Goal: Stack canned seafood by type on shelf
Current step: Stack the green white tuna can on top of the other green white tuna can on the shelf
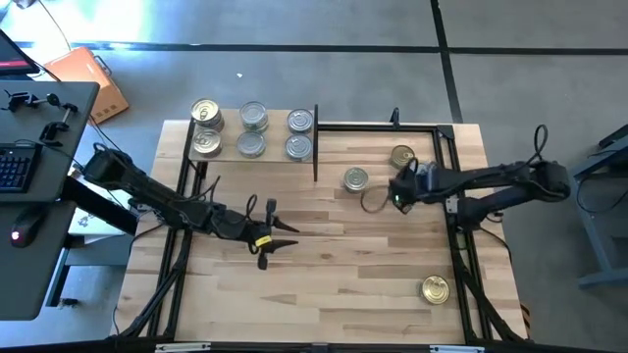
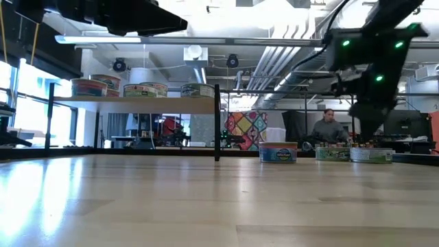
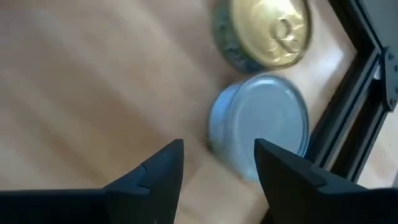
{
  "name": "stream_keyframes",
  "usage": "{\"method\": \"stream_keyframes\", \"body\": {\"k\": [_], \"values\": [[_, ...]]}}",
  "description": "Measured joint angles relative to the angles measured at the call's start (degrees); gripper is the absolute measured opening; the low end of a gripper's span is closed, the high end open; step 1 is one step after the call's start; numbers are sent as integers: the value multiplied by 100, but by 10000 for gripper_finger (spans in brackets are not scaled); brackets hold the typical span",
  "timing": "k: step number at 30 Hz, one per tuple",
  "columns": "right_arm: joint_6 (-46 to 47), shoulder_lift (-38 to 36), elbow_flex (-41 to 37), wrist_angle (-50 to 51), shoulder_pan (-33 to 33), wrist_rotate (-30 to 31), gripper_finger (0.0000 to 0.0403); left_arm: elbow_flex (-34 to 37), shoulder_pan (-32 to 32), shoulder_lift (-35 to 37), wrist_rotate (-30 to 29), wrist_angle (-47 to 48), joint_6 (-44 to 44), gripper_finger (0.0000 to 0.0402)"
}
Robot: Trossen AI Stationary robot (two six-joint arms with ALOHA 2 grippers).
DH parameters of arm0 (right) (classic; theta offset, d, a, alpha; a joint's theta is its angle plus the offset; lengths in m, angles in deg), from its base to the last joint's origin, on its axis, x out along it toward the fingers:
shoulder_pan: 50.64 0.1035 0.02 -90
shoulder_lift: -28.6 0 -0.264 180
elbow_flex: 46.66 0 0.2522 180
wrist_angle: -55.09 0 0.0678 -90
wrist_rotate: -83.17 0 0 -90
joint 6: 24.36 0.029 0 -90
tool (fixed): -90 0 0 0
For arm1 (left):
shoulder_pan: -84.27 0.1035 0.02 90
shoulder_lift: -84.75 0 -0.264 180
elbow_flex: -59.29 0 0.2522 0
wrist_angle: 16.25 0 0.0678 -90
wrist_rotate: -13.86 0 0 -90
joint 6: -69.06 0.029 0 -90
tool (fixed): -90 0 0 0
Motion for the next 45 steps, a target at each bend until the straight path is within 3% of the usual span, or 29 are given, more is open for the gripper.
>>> {"method": "stream_keyframes", "body": {"k": [4,8,18,21,25,34,39,45], "values": [[-328,0,-15,-343,-779,-26,192,0,0,8,1,-5,3,119],[-778,2,-15,-672,-1365,-540,192,0,0,10,1,-5,3,119],[-1078,180,-35,-868,-1990,-948,192,0,2,10,3,1,5,119],[-1268,483,-121,-1083,-1998,-1226,192,0,2,10,3,7,5,119],[-1308,878,-116,-1119,-1983,-991,170,0,2,12,3,10,5,119],[-1240,973,-110,-1071,-1692,-773,13,0,2,12,4,10,5,119],[-910,1003,4,-825,-1238,-837,15,-2,2,12,5,8,7,119],[-441,1008,387,-639,-583,-1944,4,-2,2,12,5,1,5,119]]}}
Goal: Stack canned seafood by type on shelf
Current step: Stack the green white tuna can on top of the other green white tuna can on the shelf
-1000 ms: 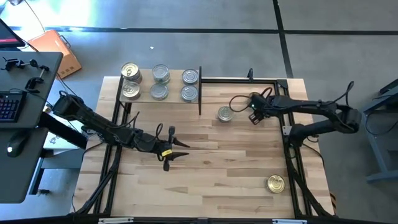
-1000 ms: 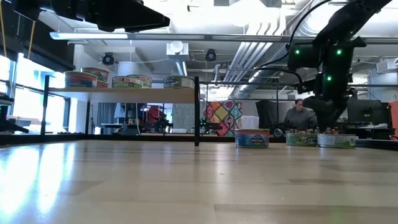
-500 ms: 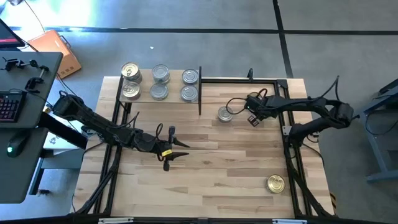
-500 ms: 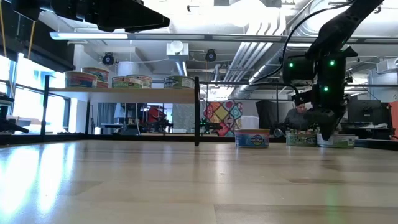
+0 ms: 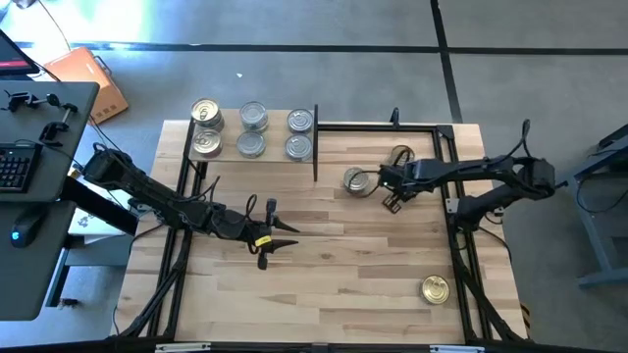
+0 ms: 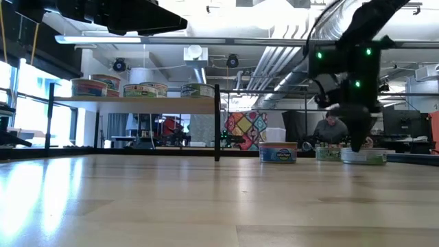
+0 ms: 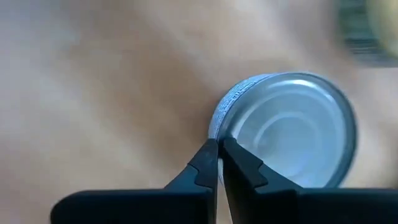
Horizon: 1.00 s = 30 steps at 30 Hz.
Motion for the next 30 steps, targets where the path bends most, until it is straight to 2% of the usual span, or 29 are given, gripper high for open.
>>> {"method": "stream_keyframes", "body": {"k": [3,9,14,19,25,30], "values": [[221,7,151,-68,353,-667,4,0,0,0,0,0,0,119],[440,26,236,-785,1249,-1415,0,0,0,0,0,0,-33,119],[511,293,242,-1729,2140,-1420,1,-2,0,0,0,-2,-35,119],[623,883,257,-3295,2840,-1442,1,-2,0,2,1,-6,-37,119],[501,1817,258,-5794,3250,-1351,1,-2,-96,69,-2,37,-28,119],[93,2355,239,-7291,3373,-944,0,-4,-390,461,-16,439,135,119]]}}
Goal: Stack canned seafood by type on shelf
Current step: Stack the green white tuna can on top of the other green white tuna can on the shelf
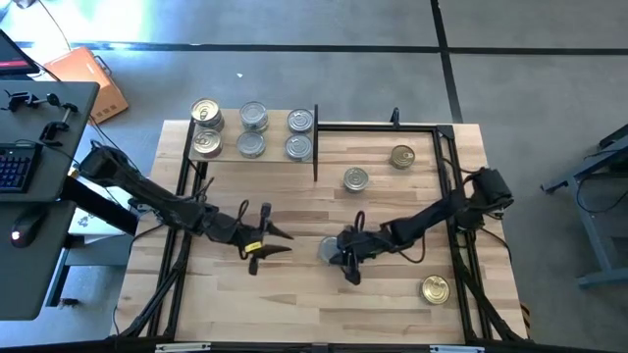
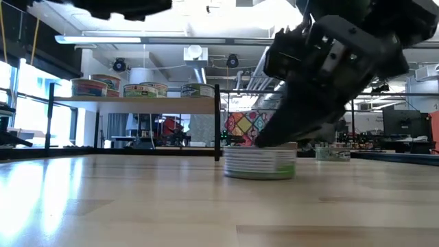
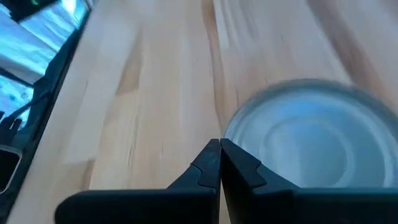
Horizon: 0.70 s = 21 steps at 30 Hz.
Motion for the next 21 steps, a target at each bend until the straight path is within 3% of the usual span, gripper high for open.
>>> {"method": "stream_keyframes", "body": {"k": [8,13,17,21], "values": [[-1106,49,4,-1088,29,144,18,0,-261,415,-266,542,-373,119],[-1916,47,7,-982,31,65,84,0,-240,118,-264,652,-489,119],[-3280,44,10,-643,93,55,149,1,-233,-299,-262,547,-647,119],[-4186,43,10,-120,262,593,181,4,-196,-759,-253,200,-692,119]]}}
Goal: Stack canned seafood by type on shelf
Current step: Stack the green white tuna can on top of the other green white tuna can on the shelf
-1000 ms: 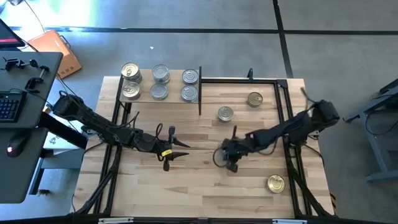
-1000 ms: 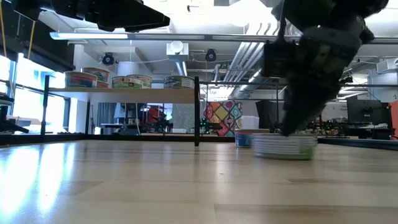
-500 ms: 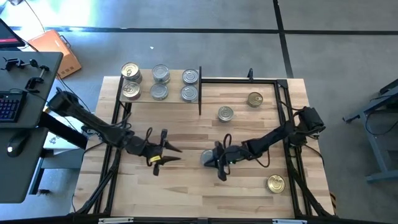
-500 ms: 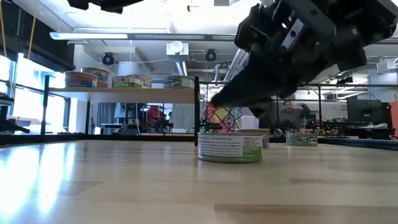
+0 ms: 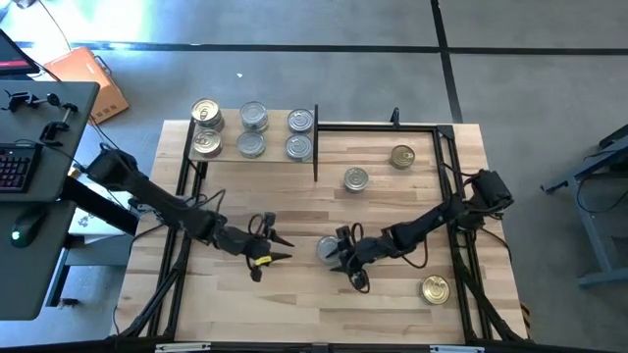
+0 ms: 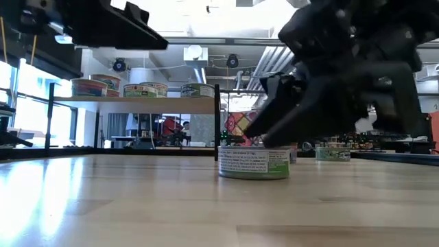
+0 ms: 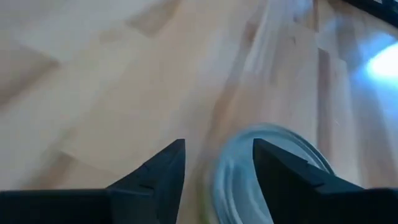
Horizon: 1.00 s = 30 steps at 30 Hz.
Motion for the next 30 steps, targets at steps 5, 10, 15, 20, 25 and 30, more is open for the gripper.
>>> {"method": "stream_keyframes", "body": {"k": [5,10,15,20,25,30], "values": [[-339,-4,2,393,122,596,159,2,97,-516,-3,-497,273,119],[-289,-17,17,678,146,773,92,0,245,-1030,-5,-926,863,119],[-179,-22,20,614,154,794,21,0,304,-1568,33,-1393,1771,120],[756,-12,20,495,127,783,7,-5,306,-2091,34,-2176,2176,139],[1564,7,7,266,97,764,2,-162,315,-2374,-72,-2233,2281,182],[2196,7,7,-23,47,758,0,-296,395,-2544,-81,-2141,2291,223]]}}
